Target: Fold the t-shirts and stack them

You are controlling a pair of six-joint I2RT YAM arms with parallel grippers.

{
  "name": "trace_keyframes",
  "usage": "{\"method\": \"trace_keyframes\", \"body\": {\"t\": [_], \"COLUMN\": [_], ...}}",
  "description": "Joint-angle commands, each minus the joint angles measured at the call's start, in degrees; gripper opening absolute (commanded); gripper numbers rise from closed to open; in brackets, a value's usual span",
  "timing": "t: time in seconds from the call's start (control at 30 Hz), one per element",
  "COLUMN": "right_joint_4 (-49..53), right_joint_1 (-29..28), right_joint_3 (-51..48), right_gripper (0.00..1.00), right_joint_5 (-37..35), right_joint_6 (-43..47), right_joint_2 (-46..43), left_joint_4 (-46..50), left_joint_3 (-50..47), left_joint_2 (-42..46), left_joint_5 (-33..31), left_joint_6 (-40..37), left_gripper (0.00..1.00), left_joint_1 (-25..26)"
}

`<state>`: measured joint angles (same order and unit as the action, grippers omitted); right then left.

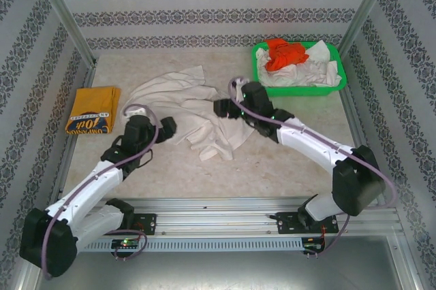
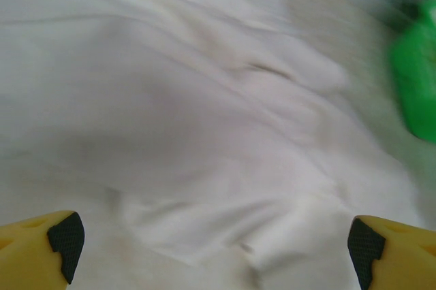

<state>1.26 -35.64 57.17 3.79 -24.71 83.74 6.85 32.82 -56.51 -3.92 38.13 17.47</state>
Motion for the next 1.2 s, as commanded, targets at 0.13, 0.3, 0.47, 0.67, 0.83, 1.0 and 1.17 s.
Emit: {"method": "trace_keyframes", "body": {"t": [0.13,0.3,0.47,0.67,0.83,1.0,1.17], "right_joint_4": [-3.4,-2.9,-0.5,1.4,2.6,6.1,5.6], "right_joint_1": [-8.7,-9.0,-5.7,4.7,15.7,20.3,21.1], "right_joint_3": [-12.8,-12.7,-10.8,-12.3,-12.6,-10.6,-9.7], "right_gripper": [0.79,0.60,0.00,0.00,0.00,0.00,0.00], "right_joint_5": [-5.0,-8.4,-8.6,-8.2,-5.8,-5.9,-3.9], "right_joint_6": [-2.5,-2.1,-0.7,1.0,0.1,1.0,0.7], "right_joint_2": [0.1,5.5,5.2,-2.8,-8.3,-8.2,-5.4], "left_joint_4": [0.1,-4.1,-2.9,-1.3,-0.8,-1.2,-3.3], "left_joint_3": [2.5,4.1,4.3,2.5,2.1,1.0,-1.0], "left_joint_2": [-10.7,-17.3,-16.6,-13.9,-13.7,-13.8,-15.9], "left_joint_5": [2.3,6.7,5.5,4.1,4.5,6.0,12.3], "left_joint_6": [1.7,2.5,2.1,2.3,3.7,6.6,12.1], "left_gripper": [1.00,1.00,1.00,1.00,1.00,0.92,0.80], "left_joint_1": [-17.1,-22.2,-22.5,-23.0,-23.3,-23.2,-21.9]}}
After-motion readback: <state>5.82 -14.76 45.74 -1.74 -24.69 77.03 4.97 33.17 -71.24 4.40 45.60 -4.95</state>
